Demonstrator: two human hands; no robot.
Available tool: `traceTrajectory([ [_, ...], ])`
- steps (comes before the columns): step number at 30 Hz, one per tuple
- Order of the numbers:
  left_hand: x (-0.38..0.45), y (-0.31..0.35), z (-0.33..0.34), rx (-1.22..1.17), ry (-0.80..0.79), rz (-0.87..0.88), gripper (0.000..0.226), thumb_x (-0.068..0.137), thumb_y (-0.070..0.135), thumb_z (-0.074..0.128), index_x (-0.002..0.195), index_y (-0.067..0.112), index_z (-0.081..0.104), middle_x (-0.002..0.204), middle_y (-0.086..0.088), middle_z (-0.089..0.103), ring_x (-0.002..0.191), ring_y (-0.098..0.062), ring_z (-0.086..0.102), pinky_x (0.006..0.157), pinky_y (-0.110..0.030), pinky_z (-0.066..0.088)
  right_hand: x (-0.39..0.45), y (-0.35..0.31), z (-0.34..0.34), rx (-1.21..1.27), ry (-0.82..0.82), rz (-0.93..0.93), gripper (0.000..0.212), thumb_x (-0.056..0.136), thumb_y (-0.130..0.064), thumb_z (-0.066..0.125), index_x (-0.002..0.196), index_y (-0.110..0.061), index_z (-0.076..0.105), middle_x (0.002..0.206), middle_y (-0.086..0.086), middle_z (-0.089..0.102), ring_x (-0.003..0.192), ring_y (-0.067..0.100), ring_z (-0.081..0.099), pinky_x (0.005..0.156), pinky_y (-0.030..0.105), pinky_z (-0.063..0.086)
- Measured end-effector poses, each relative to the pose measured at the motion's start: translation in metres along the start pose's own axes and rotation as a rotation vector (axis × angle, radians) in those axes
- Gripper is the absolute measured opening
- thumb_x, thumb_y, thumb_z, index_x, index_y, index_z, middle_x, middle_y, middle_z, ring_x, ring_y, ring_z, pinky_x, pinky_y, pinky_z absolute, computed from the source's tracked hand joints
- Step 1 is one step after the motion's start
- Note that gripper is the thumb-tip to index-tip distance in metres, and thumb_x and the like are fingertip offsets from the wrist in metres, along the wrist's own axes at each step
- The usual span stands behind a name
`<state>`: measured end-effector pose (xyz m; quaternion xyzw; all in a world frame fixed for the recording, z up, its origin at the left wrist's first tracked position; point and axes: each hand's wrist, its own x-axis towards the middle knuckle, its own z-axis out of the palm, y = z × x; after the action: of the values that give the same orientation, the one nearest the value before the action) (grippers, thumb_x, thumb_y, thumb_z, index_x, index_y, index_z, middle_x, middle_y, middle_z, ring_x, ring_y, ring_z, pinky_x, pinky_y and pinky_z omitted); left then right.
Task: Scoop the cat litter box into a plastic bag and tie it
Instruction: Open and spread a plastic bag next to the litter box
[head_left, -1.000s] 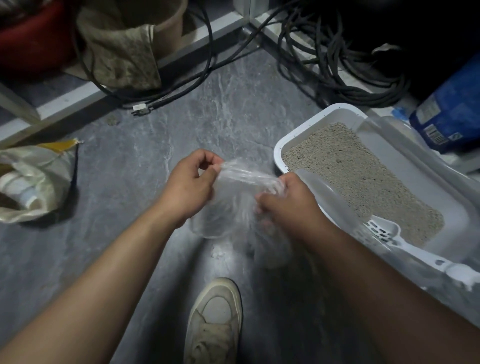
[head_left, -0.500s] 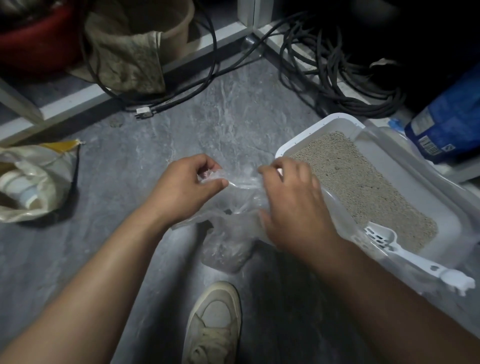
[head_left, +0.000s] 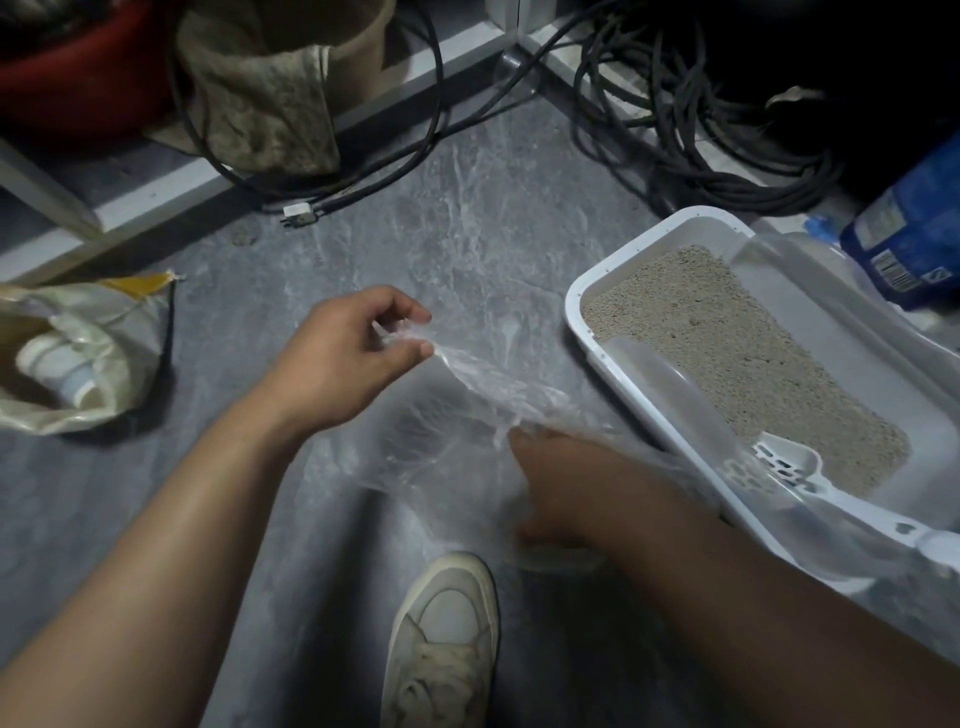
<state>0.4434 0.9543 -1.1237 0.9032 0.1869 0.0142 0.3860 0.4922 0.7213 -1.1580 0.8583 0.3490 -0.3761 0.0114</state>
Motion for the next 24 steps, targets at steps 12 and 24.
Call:
traceTrajectory([
  [12,-0.017,0.04,0.004,0.287,-0.016,0.266,0.048,0.086,0.031,0.075,0.131,0.023,0.06,0.135,0.004,0.055,0.127,-0.013,0.052,0.105,-0.027,0.041,0.028,-0.006,0.011,0.014,0.154,-0.158,0.047,0.091,-0.01,0.046,0.137,-0.017,0.049,0.131,0.013,0.051,0.121,0.034,0.052,0.104,0.042,0.045],
  [24,-0.015,0.018,0.095,0.526,-0.455,0.207,0.042,0.092,0.009,0.049,0.127,0.028,0.061,0.126,0.0,0.065,0.112,-0.025,0.062,0.087,-0.032,0.048,0.031,0.027,0.036,-0.058,0.074,-0.109,0.053,0.098,-0.035,0.046,0.149,-0.021,0.038,0.145,0.01,0.047,0.137,0.03,0.037,0.108,0.046,0.037],
])
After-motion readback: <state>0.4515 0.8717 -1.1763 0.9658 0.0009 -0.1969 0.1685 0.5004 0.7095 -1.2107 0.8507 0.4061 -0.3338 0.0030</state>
